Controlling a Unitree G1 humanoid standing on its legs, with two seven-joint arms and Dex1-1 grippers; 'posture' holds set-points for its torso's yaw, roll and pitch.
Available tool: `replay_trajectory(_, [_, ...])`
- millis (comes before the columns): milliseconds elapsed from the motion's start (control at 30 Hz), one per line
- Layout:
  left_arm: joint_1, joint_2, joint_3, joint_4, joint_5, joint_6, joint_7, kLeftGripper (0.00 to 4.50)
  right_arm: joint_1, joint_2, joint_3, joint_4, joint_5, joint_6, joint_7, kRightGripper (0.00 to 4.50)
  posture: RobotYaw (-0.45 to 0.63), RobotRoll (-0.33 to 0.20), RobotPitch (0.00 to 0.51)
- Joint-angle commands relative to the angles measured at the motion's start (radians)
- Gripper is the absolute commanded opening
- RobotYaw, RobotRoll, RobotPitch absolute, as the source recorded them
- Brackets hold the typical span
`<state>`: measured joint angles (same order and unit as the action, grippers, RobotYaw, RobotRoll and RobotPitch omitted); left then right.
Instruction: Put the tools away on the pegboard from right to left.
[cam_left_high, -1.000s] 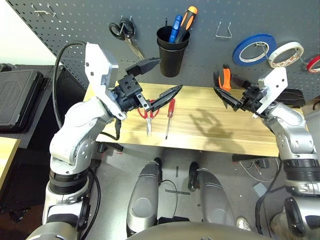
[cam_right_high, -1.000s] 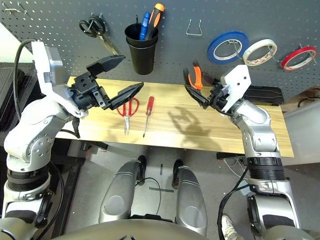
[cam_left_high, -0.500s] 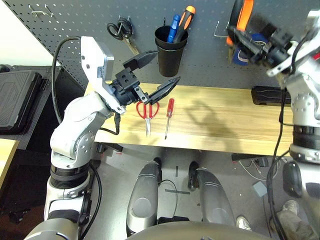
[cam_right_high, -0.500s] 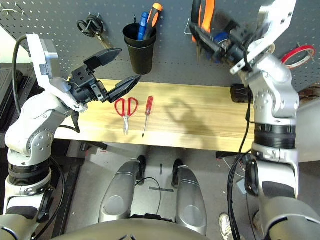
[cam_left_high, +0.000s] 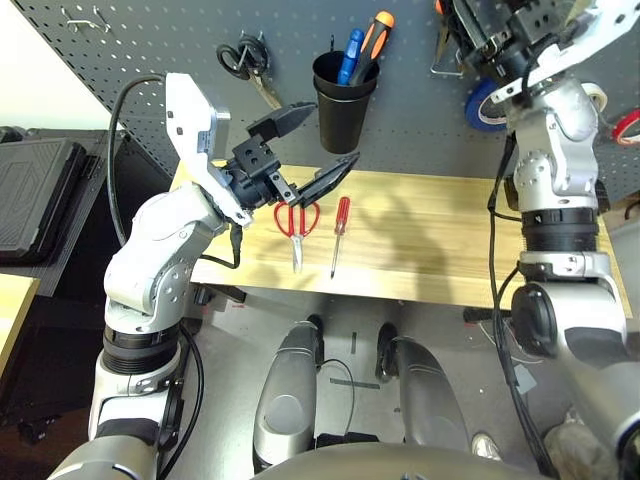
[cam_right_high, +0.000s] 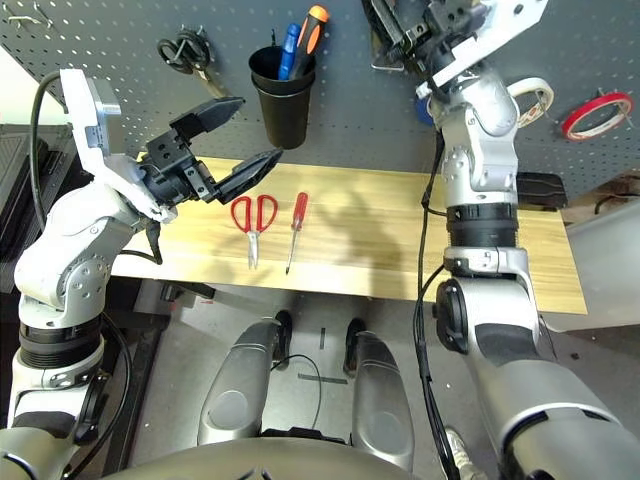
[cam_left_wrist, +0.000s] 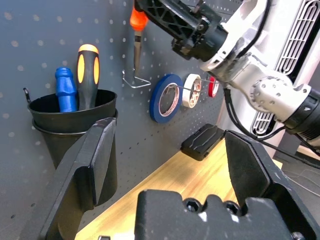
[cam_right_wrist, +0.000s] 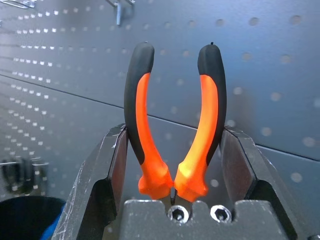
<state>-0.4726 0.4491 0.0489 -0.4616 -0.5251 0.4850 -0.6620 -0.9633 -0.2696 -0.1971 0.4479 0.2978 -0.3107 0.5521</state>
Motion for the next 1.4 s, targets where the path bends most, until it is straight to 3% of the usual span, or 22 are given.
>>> replay_trajectory(33, [0.005, 0.005, -0.003, -0.022, -0.012, -0.001, 0.004, 4.5, -0.014, -0.002, -0.001, 0.035, -0.022, -0.052, -0.026, 3.04, 0.22, 0.0, 0.266])
replay_trajectory(700, [-0.008, 0.007, -0.01, -0.007, 0.001, 0.0, 0.009, 4.5, 0.024, 0.035, 0.015, 0.228, -0.082, -0.074, -0.124, 3.04, 0.23, 0.0, 0.276])
replay_trajectory(833, [-0.008, 0.008, -0.013, -0.003, 0.005, -0.002, 0.012, 4.5, 0.029, 0.022, 0.008, 0.259, -0.112, -0.187, -0.15, 4.36, 0.23, 0.0, 0.275])
replay_trajectory(967, [-0.005, 0.008, -0.015, -0.001, 0.009, -0.005, 0.015, 4.5, 0.052, 0.004, 0.0, 0.255, -0.112, -0.286, -0.141, 4.47, 0.23, 0.0, 0.274])
replay_trajectory(1167, [-0.003, 0.005, -0.023, 0.01, 0.026, -0.01, 0.02, 4.5, 0.151, -0.027, 0.003, 0.17, -0.086, -0.341, -0.1, 4.47, 0.23, 0.0, 0.273])
replay_trajectory(1400, [0.004, -0.002, -0.034, 0.058, 0.065, -0.036, 0.032, 4.5, 0.365, -0.086, 0.024, -0.003, -0.039, -0.312, 0.002, 4.47, 0.22, 0.0, 0.272])
